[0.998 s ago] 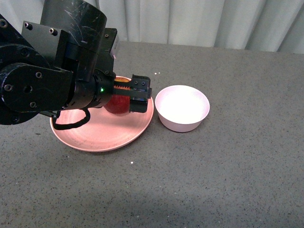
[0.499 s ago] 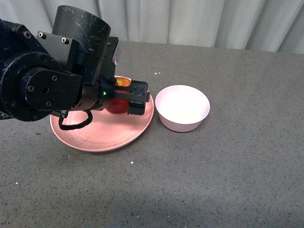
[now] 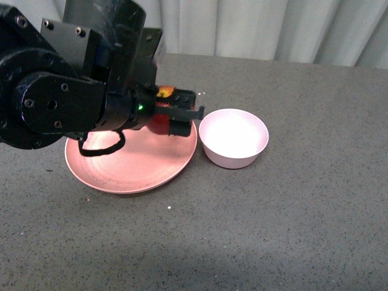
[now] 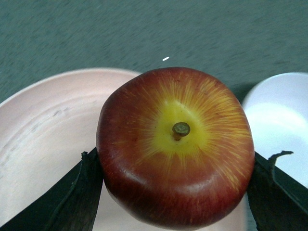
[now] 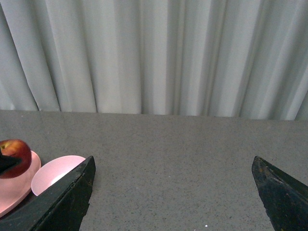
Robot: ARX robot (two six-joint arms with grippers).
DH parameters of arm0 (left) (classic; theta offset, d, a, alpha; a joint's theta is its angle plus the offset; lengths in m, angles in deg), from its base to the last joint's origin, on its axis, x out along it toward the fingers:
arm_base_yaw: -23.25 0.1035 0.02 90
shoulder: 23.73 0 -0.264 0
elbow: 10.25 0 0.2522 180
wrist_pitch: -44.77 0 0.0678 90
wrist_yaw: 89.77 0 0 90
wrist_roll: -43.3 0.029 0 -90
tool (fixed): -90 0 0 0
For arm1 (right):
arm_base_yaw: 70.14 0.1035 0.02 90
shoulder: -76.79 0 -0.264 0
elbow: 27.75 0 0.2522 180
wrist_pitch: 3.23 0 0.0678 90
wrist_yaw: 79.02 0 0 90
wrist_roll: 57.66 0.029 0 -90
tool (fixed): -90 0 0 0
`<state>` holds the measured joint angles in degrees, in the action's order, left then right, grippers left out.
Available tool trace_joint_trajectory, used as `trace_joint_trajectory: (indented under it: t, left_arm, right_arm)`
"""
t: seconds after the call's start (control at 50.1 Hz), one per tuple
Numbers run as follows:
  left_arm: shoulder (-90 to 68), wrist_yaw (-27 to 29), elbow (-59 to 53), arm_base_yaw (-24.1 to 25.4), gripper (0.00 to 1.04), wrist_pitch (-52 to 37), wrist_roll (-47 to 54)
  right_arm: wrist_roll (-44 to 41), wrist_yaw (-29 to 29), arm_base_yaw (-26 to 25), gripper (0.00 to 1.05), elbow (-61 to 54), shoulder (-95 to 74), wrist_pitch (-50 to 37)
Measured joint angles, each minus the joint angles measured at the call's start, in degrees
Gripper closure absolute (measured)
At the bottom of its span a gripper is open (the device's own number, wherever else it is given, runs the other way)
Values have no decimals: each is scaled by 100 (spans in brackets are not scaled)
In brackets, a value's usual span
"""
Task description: Move apple from plate to bowl
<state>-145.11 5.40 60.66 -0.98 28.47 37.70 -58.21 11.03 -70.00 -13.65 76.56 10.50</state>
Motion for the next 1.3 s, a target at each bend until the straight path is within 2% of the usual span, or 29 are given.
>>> trace_joint_trajectory:
  t: [0.14, 0.319, 0.698, 1.257, 1.297]
  left_arm:
    - [304, -350, 76, -393, 30, 48, 127]
    - [251, -442, 223, -699, 30, 114, 358]
    - [-348, -216, 859, -844, 31, 334, 487]
    - [-927, -170, 1130, -953, 30, 470, 503]
    - [-927, -164, 1156, -953, 23, 468, 472]
  right_arm:
    - [0, 0, 0, 9, 0, 0, 0]
    - [0, -2, 0, 9, 0, 0, 0]
    - [0, 0, 0, 9, 0, 0, 0]
    - [0, 0, 0, 9, 0, 0, 0]
    - [0, 0, 0, 9, 0, 0, 0]
